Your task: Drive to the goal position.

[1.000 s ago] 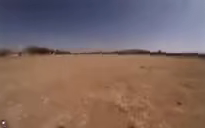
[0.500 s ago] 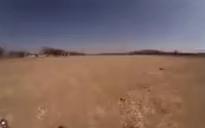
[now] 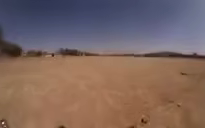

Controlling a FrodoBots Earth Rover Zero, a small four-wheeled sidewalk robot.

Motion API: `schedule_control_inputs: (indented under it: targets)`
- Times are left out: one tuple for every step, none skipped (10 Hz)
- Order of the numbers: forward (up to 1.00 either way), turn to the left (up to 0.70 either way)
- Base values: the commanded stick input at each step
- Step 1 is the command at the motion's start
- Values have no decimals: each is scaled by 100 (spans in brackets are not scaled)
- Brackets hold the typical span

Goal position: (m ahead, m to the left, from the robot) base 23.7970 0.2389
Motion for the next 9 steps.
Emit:
schedule_control_inputs:
  targets:
    - [100,27]
    - [100,27]
    - [100,27]
    - [100,27]
    - [100,27]
    - [100,27]
    - [100,27]
    - [100,27]
    - [100,27]
